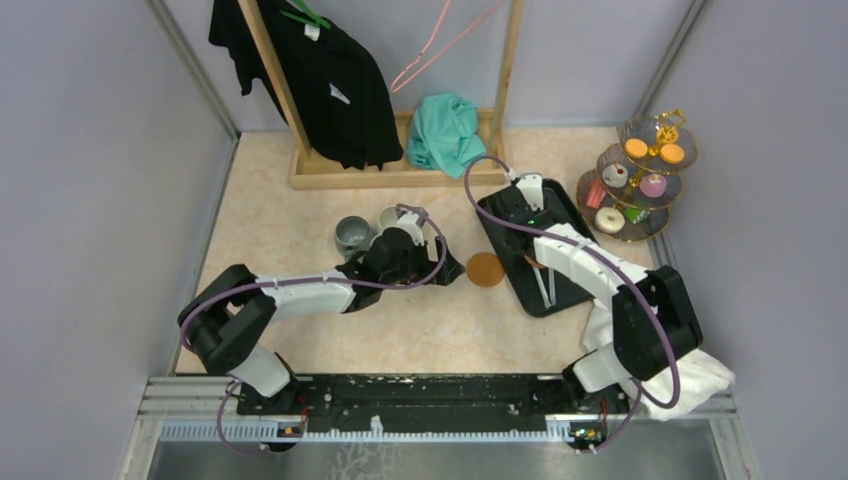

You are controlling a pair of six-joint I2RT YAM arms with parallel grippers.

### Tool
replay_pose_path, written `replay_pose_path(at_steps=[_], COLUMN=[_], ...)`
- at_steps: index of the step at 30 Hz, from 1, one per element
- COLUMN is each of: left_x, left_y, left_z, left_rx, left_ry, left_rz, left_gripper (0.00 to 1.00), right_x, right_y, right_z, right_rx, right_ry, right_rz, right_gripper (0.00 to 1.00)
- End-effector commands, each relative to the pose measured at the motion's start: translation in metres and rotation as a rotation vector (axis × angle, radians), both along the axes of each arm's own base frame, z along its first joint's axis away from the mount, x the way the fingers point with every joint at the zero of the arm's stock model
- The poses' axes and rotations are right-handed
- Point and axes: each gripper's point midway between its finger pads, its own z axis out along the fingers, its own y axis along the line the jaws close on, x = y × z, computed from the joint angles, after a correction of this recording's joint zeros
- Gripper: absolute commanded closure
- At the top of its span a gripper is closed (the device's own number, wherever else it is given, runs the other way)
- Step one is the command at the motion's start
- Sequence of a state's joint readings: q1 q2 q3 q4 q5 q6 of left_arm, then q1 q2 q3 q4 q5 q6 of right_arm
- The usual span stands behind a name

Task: Serve the afternoon tea
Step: Pick up the coaster from the tray.

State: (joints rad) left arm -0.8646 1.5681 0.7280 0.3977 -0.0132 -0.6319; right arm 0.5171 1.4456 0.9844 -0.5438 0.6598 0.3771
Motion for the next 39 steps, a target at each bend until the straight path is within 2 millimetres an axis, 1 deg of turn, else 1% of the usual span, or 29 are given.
replay_pose_path(at_steps=[1,12,18,26,34,36,39], left_x=[0.006,0.006,0.006,0.006,0.006,0.006,0.006], left_y=[0.004,0.006,0.008,0.009,0.01,0.01,0.01], left_z=[0.014,0.015,0.016,0.019,0.018,0.018,0.017], left_rx=[-0.031,-0.044,-0.048,-0.055,-0.058,-0.06,-0.06], left_ry=[-0.039,-0.036,-0.037,-0.043,-0.04,-0.039,-0.038], left_rz=[0.024,0.034,0.039,0.038,0.04,0.039,0.04], left_gripper=[0.01,0.01,0.01,0.01,0.01,0.01,0.01], right_x=[0.021,0.025,0.026,0.027,0.029,0.029,0.028], right_y=[0.015,0.024,0.026,0.022,0.017,0.015,0.014], right_z=[0.019,0.006,-0.002,-0.016,-0.022,-0.033,-0.041], right_rx=[0.016,-0.012,-0.027,-0.067,-0.116,-0.144,-0.163], right_ry=[-0.075,-0.036,-0.013,0.024,0.035,0.064,0.083], right_rz=[0.018,0.059,0.066,0.06,0.045,0.041,0.04], right_gripper=[0.65,0.64,0.64,0.64,0.64,0.64,0.66])
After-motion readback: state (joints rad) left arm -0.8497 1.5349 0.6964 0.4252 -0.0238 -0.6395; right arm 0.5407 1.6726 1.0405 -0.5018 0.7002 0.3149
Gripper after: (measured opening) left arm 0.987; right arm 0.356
